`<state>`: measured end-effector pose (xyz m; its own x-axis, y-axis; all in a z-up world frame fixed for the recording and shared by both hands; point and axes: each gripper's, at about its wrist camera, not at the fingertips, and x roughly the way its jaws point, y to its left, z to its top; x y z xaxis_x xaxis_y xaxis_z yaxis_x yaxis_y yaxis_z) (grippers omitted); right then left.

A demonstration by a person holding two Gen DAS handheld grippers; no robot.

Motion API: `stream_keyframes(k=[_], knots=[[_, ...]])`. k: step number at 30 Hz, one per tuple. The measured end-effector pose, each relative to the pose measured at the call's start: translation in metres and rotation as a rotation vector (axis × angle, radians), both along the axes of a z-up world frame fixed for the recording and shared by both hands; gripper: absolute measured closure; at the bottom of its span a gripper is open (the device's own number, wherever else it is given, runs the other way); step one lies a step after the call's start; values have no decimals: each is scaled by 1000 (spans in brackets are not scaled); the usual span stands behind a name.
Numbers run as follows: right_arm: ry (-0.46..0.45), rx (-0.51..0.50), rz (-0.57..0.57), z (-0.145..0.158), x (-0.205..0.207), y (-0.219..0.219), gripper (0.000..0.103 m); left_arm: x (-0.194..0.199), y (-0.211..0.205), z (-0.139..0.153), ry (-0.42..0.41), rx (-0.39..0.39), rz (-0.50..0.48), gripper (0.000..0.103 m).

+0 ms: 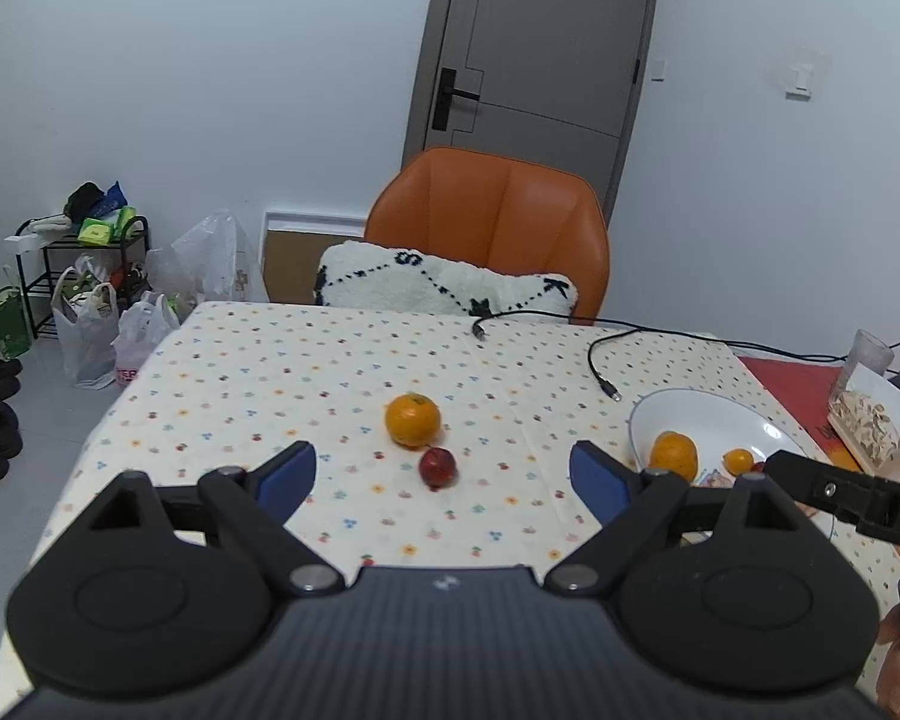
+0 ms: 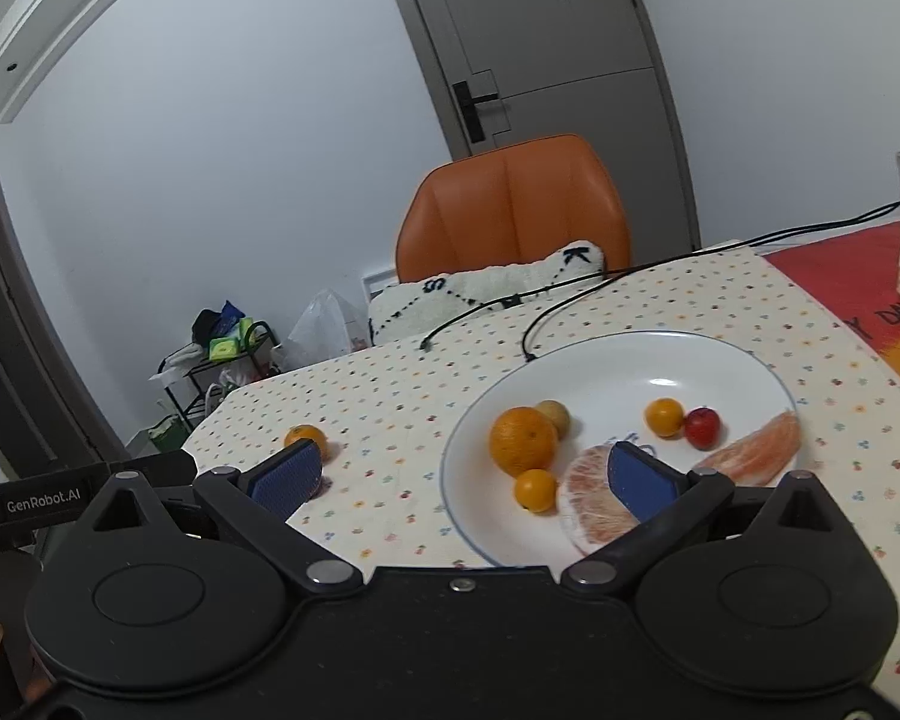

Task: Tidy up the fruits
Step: 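Withdraw both tools toward the last orange and red fruit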

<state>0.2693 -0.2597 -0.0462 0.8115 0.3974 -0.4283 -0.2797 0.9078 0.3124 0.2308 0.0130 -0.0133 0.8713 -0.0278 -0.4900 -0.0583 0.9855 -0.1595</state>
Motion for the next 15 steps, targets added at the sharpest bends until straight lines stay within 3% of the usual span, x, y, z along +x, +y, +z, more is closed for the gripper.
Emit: stream_keyframes(k=[15], knots=[[3,-2,55,-1,5,29,0,-6,29,1,-10,-9,21,13]])
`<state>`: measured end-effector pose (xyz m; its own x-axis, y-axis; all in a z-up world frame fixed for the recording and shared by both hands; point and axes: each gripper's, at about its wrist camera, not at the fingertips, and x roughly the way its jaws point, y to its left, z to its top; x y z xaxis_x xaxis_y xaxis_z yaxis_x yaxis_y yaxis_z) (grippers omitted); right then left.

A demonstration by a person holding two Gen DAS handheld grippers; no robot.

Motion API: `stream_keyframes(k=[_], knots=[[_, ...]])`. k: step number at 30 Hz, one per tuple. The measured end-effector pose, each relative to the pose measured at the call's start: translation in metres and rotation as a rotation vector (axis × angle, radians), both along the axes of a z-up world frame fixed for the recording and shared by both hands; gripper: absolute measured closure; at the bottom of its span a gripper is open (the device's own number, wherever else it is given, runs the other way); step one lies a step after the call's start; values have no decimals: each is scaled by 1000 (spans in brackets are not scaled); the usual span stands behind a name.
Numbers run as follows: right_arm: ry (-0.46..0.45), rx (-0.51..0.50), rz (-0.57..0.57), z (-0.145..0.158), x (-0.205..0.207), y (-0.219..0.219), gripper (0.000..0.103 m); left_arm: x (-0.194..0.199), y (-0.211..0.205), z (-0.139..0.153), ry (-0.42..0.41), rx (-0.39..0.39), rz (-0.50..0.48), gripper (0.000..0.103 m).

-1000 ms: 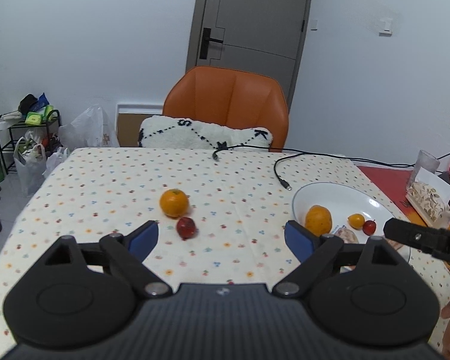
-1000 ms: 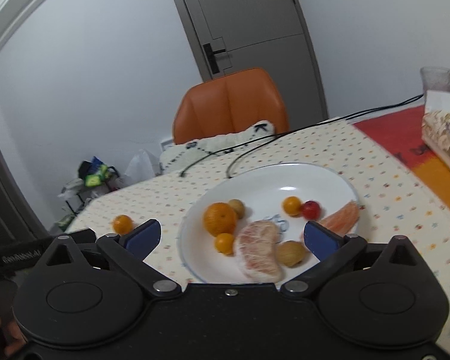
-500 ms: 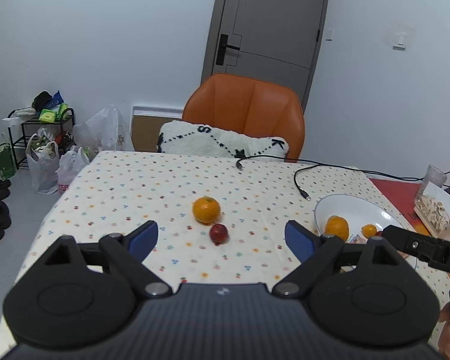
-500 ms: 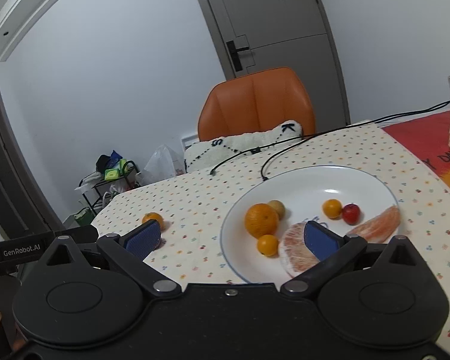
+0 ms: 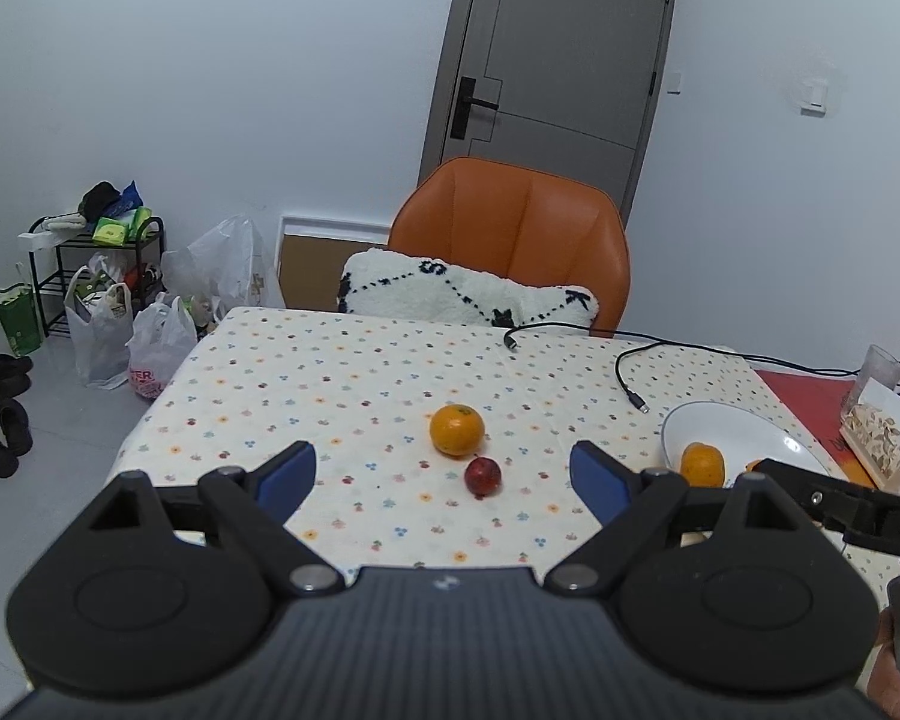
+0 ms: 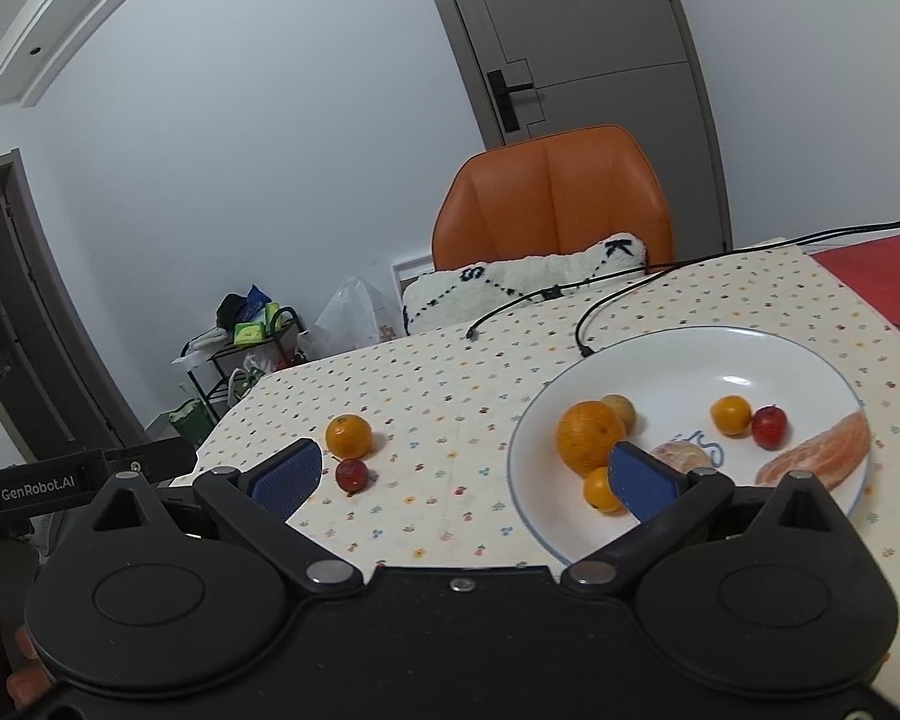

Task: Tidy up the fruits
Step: 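Withdraw both tools toward the last orange and red fruit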

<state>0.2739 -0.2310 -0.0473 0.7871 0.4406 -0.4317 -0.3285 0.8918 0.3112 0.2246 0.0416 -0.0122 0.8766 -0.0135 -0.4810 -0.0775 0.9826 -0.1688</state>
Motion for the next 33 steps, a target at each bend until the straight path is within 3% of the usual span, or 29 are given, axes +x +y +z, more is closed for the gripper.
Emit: stream_keyframes(k=[10,14,24,33], knots=[[6,-1,46,-4,5,16,1,6,9,-13,12,-23,-10,14],[16,-5,63,-6,10,22,9,11,11,-20,20,-37,-13,16],[41,-24,109,-11,25,38,28,34,6,-39,57,-69,-42,36],[58,-28,108,-17,44,45,36,65,-4,-57,90,-89,-84,48]])
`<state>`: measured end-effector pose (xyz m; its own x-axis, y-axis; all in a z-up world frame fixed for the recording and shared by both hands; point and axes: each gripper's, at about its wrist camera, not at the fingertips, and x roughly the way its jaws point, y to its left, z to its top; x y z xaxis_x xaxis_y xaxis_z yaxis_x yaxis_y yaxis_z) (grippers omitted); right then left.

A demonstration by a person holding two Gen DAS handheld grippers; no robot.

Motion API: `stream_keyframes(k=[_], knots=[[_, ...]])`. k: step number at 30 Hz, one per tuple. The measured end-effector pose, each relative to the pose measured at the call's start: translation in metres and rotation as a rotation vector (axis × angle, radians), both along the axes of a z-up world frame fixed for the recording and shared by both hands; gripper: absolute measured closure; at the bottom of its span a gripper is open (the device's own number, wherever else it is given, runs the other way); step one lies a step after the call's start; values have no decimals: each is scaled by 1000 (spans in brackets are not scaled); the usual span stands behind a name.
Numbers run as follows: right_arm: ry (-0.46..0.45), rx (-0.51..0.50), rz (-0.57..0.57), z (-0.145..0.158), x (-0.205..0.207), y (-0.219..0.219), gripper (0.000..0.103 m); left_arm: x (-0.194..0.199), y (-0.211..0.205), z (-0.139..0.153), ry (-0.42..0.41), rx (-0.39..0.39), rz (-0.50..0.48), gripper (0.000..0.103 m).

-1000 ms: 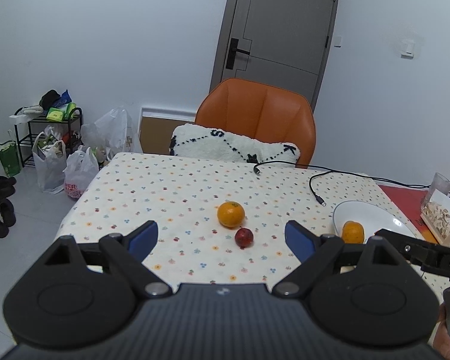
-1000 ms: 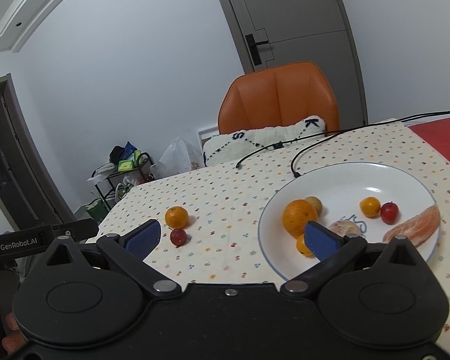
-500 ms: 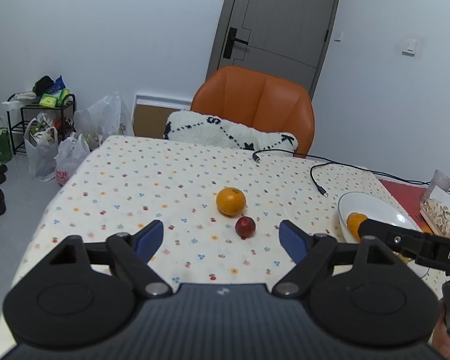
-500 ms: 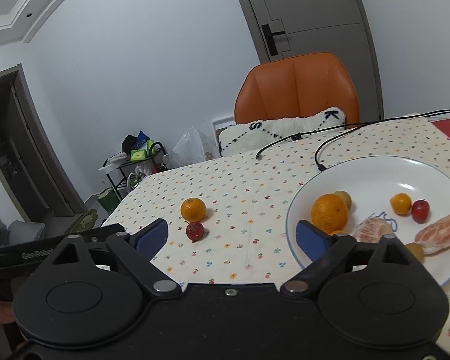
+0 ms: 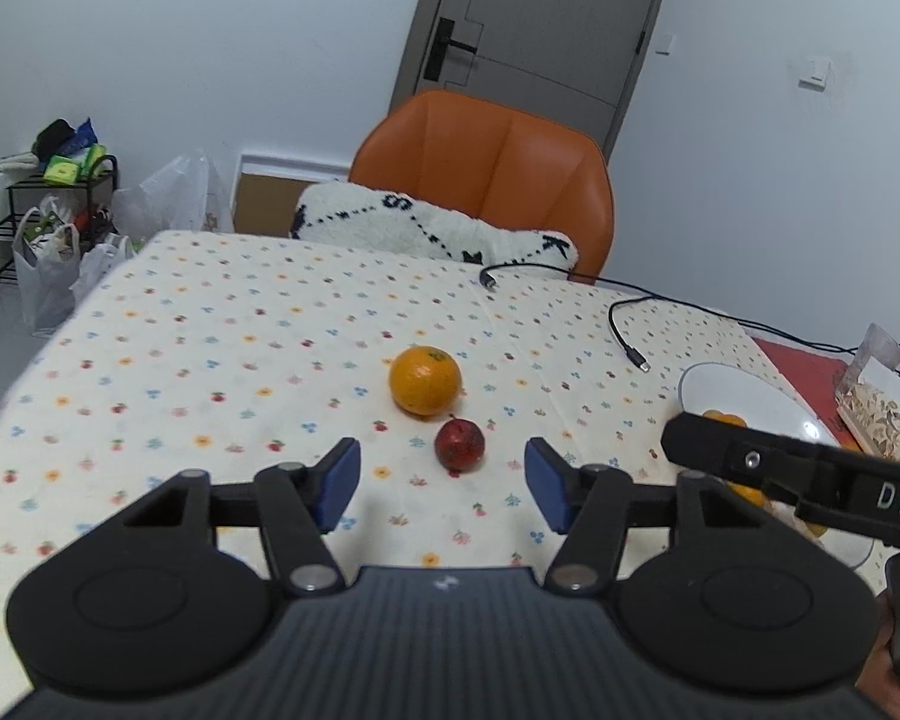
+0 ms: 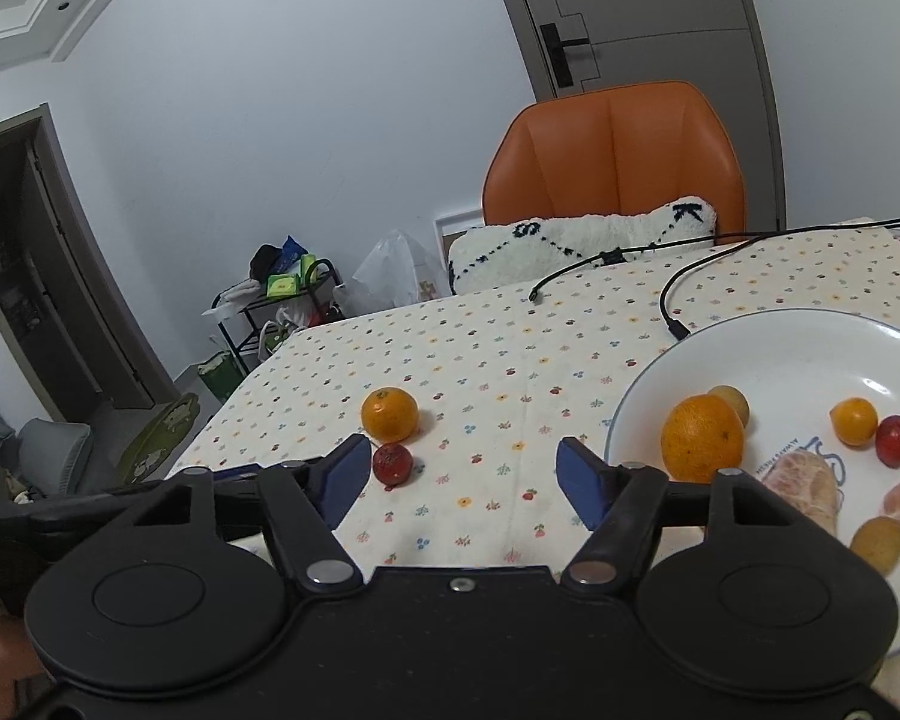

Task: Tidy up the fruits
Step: 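Withdraw both tools toward the last orange and red fruit, then grasp the red fruit with the left tool while the right tool grasps the orange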

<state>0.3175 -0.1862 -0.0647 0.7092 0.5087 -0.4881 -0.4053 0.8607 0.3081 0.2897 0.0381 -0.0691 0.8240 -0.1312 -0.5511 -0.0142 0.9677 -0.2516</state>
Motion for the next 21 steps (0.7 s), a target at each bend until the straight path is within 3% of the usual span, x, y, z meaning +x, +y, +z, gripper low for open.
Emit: stream_keyframes(k=[10,12,13,21], knots=[[36,0,14,-10,21,5,43,36,-13,-19,44,-6,-27,65],[42,1,17,-11,25,7,44,42,-14,-23,57,-1,-23,79],[44,1,20,-12,27,8,44,44,-13,-24,59,1,-16,82],[51,-26,64,-19,39,31,44,41,7,-20,34,19,35,82]])
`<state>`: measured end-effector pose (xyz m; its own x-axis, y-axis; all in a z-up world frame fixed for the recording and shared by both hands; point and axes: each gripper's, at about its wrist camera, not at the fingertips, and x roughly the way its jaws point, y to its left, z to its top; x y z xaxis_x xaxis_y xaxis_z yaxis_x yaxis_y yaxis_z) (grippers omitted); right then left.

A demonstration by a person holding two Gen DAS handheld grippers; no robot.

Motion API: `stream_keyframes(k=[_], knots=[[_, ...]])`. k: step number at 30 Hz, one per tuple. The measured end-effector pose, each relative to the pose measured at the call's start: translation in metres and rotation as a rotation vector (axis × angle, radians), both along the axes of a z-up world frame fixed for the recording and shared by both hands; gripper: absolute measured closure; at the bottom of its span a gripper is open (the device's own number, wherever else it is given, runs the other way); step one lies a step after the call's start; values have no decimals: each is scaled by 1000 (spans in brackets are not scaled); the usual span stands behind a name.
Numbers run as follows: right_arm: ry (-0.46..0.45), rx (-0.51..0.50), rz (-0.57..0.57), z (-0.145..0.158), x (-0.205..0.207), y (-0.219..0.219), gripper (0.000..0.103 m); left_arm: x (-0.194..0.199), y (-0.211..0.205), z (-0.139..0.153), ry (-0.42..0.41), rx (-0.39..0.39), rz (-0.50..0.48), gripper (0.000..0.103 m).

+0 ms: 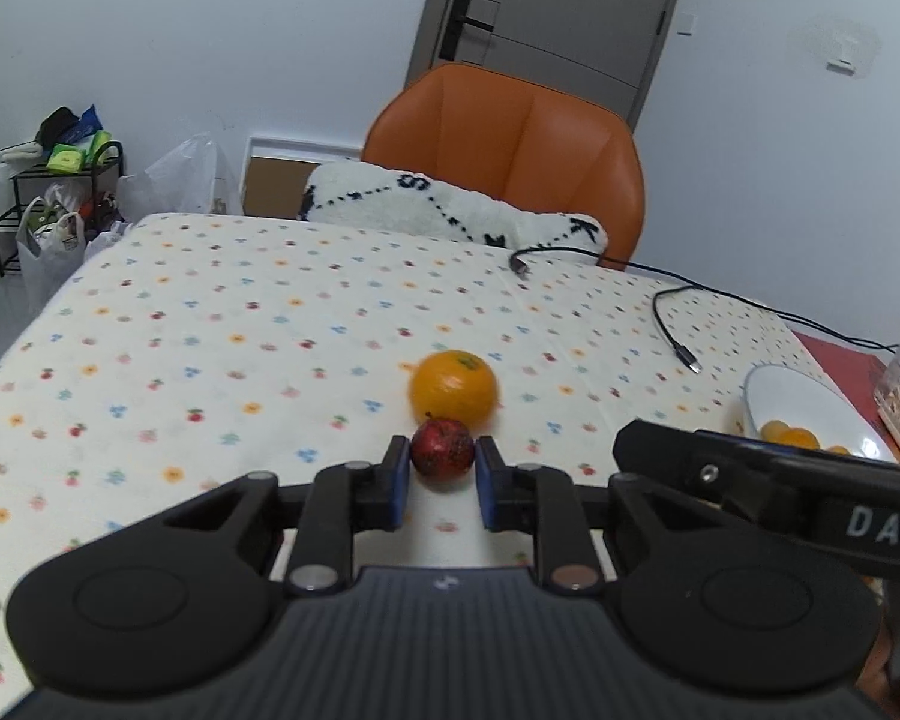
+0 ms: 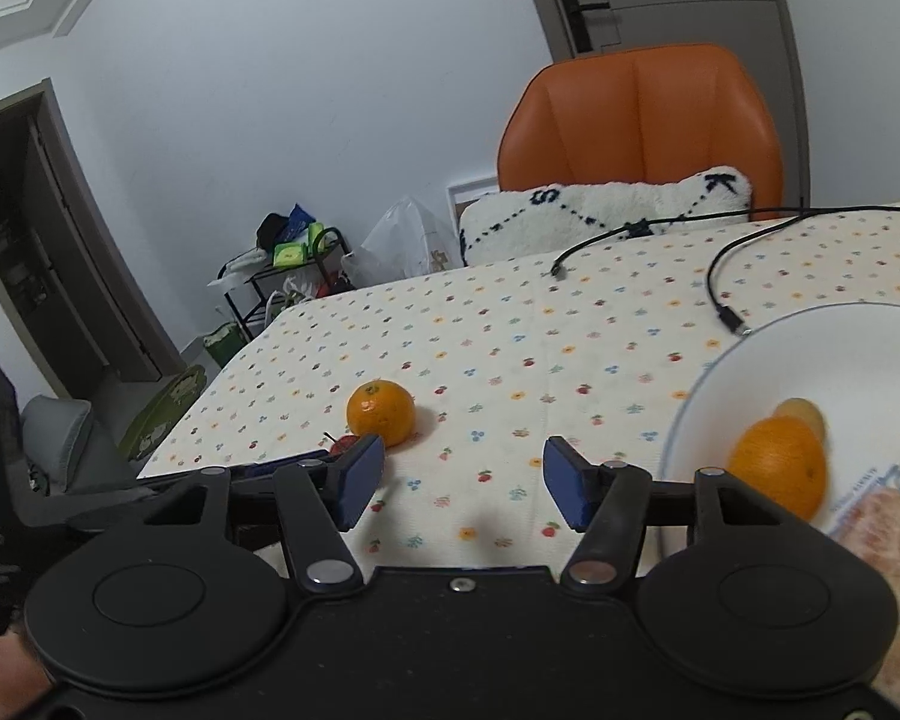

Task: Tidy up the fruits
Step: 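Grasp the red fruit with the left tool while the right tool grasps the orange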

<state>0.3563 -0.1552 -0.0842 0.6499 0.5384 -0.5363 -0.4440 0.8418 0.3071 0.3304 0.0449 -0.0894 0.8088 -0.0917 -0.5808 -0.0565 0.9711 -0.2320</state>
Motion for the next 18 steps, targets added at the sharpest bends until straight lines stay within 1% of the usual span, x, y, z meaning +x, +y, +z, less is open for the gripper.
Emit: stream_keyframes(k=[8,18], knots=[[-4,-22,47,-2,14,27,44,-2,27,5,-8,10,50,82],[-15,-62,89,-3,29,64,44,-1,54,2,0,15,108,82]])
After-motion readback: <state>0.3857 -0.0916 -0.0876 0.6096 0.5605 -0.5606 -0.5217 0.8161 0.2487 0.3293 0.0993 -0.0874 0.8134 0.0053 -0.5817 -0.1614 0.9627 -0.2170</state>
